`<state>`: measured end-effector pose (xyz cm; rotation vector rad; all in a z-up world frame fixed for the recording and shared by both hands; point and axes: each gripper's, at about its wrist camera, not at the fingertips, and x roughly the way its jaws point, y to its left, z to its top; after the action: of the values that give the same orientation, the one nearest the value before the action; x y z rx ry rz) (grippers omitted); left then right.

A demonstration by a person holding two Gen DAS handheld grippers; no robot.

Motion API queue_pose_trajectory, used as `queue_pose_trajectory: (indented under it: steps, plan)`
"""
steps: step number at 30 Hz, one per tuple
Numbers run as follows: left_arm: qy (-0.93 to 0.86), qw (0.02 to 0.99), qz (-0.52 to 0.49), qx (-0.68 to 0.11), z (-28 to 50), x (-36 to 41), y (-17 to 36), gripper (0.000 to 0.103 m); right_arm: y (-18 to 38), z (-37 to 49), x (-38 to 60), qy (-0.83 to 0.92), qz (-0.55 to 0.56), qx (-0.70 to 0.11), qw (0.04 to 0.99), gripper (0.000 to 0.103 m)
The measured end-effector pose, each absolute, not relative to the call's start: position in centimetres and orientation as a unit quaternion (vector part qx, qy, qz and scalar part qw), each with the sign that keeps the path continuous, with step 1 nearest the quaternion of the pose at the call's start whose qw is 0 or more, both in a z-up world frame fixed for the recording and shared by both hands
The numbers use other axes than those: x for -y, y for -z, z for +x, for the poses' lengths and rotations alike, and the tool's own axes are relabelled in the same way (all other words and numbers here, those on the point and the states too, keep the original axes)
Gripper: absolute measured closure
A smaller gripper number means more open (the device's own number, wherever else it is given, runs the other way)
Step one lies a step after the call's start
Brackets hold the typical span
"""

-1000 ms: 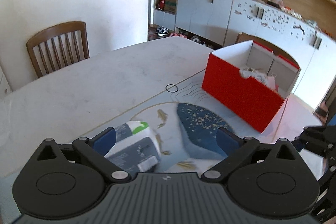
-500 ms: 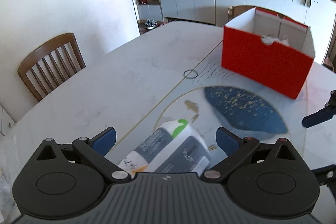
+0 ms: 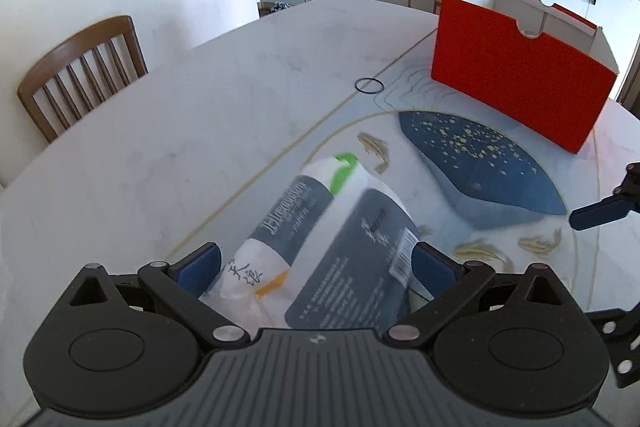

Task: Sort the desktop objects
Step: 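Grasp the white-and-blue bread bag with the left tool while the right tool grasps the white cable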

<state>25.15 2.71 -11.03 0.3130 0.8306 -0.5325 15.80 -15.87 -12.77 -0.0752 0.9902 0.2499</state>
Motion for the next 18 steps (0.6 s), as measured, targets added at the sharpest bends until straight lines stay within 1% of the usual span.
queue_pose_trajectory:
  steps: [3,14,18]
  plan:
    - [0.262,0.867,0.139,-0.4,24.6,-2.6,11.2,0.001,13.0,15.6,15.9,-0.12,-0.041,-0.477,0.87,0.016]
    - [0.283,0.864,0.109,-0.403,22.3,-1.7,11.2,0.001,12.6,13.6,17.5,-0.134,-0.054,-0.483,0.863,0.016]
    - [0.291,0.862,0.11,-0.4,21.7,-1.3,11.1,0.001,12.5,13.2,18.7,-0.126,-0.044,-0.496,0.858,0.02]
